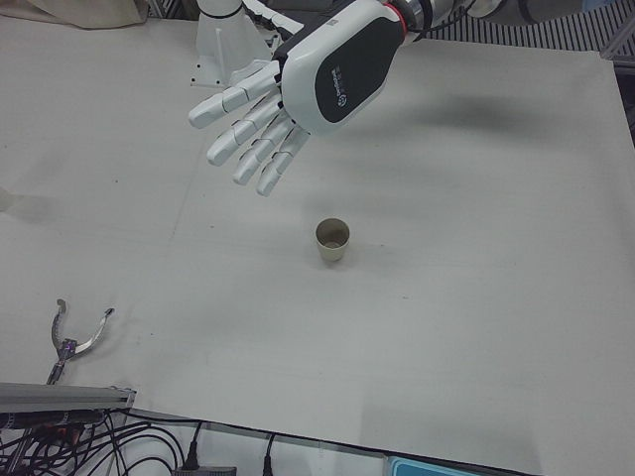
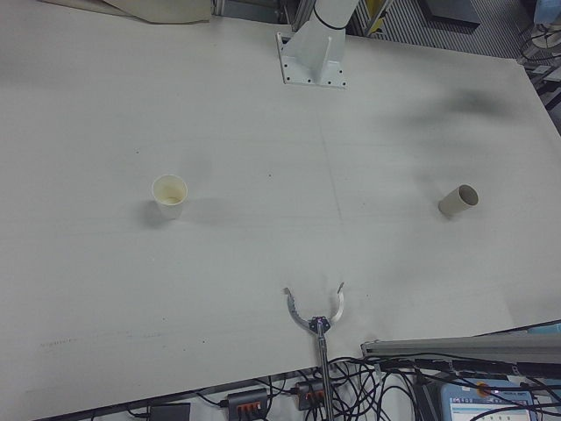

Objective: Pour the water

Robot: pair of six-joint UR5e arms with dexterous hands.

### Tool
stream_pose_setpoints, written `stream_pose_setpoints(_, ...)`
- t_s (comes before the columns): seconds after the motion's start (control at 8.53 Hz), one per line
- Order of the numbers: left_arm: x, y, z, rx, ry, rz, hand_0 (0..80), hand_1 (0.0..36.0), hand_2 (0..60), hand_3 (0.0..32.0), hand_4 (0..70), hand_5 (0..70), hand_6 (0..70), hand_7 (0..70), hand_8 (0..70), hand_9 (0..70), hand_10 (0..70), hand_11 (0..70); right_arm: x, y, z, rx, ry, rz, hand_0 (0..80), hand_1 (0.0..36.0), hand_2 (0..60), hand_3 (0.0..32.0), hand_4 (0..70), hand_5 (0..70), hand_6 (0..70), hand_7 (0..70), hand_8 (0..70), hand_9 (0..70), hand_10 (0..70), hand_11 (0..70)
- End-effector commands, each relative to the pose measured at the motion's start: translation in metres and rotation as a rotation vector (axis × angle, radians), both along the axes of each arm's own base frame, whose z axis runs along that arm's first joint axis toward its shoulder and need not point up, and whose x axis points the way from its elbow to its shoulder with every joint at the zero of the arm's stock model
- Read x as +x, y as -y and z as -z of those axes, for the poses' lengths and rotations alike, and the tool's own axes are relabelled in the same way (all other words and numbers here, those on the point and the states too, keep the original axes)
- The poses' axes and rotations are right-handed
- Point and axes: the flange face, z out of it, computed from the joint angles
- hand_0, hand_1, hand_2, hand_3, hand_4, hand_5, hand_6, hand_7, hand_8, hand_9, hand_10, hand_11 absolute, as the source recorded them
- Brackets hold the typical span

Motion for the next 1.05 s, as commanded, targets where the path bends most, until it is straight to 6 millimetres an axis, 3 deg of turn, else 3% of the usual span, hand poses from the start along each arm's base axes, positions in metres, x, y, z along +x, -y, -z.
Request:
stream_pose_setpoints(0.0,0.002,0.006,0.0,0.028,-0.022,-0.003,51.1,12.5,0.0,13.2,5.7,2.8,0.0,0.9,0.0,0.0,0.0,0.0,0.013,-0.015,-0.003,-0.015,0.003,-0.047,47.5,11.6,3.4,8.6,8.8,10.1,0.0,4.6,0.0,0.0,0.0,0.0)
stream_pose_setpoints(0.23,0.003,0.008,-0.002,0.051,0.019,0.026,52.2,14.5,0.0,14.6,5.8,3.8,0.0,1.6,0.0,0.0,0.0,0.0,0.014,-0.004,0.011,0.029,-0.011,-0.048,47.6,11.5,3.1,6.8,10.2,9.6,0.0,4.5,0.0,0.0,0.0,0.0)
stream_pose_setpoints(0.35,0.007,0.015,-0.019,0.092,0.071,0.055,50.5,13.4,1.1,10.8,6.3,3.6,0.0,1.8,0.0,0.4,0.0,0.0,0.018,0.009,0.031,0.082,-0.025,-0.05,47.6,11.5,3.7,4.6,11.8,9.4,0.0,5.0,0.0,0.0,0.0,0.0)
stream_pose_setpoints(0.47,0.012,0.027,-0.059,0.087,0.103,0.083,49.1,11.6,1.3,9.8,6.8,2.6,0.0,2.3,0.0,0.2,0.0,0.0,0.017,0.011,0.033,0.086,-0.029,-0.046,47.7,11.5,4.0,3.4,12.1,9.0,0.1,5.0,0.0,0.0,0.0,0.0)
stream_pose_setpoints(0.59,0.007,0.028,-0.103,0.045,0.108,0.126,48.5,11.3,2.5,10.2,6.8,2.0,0.0,2.6,0.0,0.5,0.0,0.0,0.015,0.013,0.031,0.081,-0.042,-0.043,47.6,11.9,4.3,4.2,10.7,8.8,0.0,4.0,0.0,0.0,0.0,0.0)
stream_pose_setpoints(0.82,-0.009,0.001,-0.18,-0.003,0.148,0.139,48.0,10.7,3.0,10.6,6.9,0.2,0.0,1.7,0.0,0.2,0.0,0.0,0.017,0.013,0.036,0.092,-0.063,-0.051,47.4,11.9,5.2,4.4,9.3,8.3,0.0,2.2,0.0,0.0,0.0,0.0)
stream_pose_setpoints(0.94,-0.023,-0.028,-0.23,-0.02,0.173,0.147,47.9,11.0,3.8,11.2,6.7,0.0,0.0,0.9,0.0,0.4,0.0,0.0,0.015,0.014,0.035,0.088,-0.065,-0.045,47.4,11.8,4.6,4.4,9.4,8.4,0.0,2.6,0.0,0.0,0.0,0.0)
